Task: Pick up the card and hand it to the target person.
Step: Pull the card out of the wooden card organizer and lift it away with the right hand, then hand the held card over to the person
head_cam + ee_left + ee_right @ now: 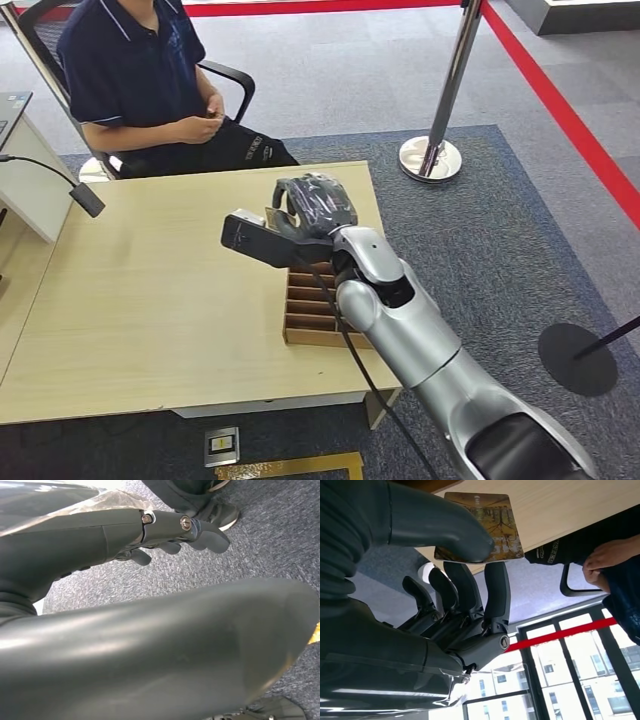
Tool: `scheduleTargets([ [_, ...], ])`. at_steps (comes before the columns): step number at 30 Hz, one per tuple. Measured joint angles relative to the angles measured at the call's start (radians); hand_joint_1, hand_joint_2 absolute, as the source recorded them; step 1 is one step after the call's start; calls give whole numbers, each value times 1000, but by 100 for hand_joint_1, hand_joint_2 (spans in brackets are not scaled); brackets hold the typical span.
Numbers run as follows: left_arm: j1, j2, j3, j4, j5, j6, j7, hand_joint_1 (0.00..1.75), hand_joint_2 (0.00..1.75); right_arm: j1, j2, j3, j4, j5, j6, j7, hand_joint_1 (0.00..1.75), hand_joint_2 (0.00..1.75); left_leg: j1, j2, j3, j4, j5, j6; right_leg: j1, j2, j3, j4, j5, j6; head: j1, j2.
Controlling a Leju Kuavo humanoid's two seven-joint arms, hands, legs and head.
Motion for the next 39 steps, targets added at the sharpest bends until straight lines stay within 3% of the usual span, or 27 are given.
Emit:
scheduleTargets([
  [6, -1, 0, -3, 0, 4, 0, 3, 0, 0, -13, 23, 1, 47, -20, -15, -9, 141, 175, 0, 0, 0, 0, 0, 0, 0, 0, 0, 0, 0, 0, 0, 0],
  [24, -3, -6, -21, 0, 8, 3, 8, 0, 0, -72, 81, 5, 275, 69, -185, -3, 136, 175, 0, 0, 0, 0, 0, 0, 0, 0, 0, 0, 0, 0, 0, 0],
  [34, -4, -6, -23, 0, 16, 0, 17, 0, 0, -104, 145, 5, 370, 68, -190, -18, 128, 175, 0, 0, 0, 0, 0, 0, 0, 0, 0, 0, 0, 0, 0, 0],
  [35, -4, -6, -23, 0, 16, 0, 17, 0, 0, -105, 149, 5, 375, 67, -189, -19, 118, 175, 0, 0, 0, 0, 0, 0, 0, 0, 0, 0, 0, 0, 0, 0],
  [38, -4, -6, -23, 0, 16, -1, 17, 0, 0, -107, 158, 5, 386, 64, -187, -25, 26, 175, 0, 0, 0, 0, 0, 0, 0, 0, 0, 0, 0, 0, 0, 0],
  [39, -5, -6, -23, 0, 16, -2, 17, 0, 0, -108, 160, 5, 389, 63, -186, -28, 3, 175, 0, 0, 0, 0, 0, 0, 0, 0, 0, 0, 0, 0, 0, 0],
])
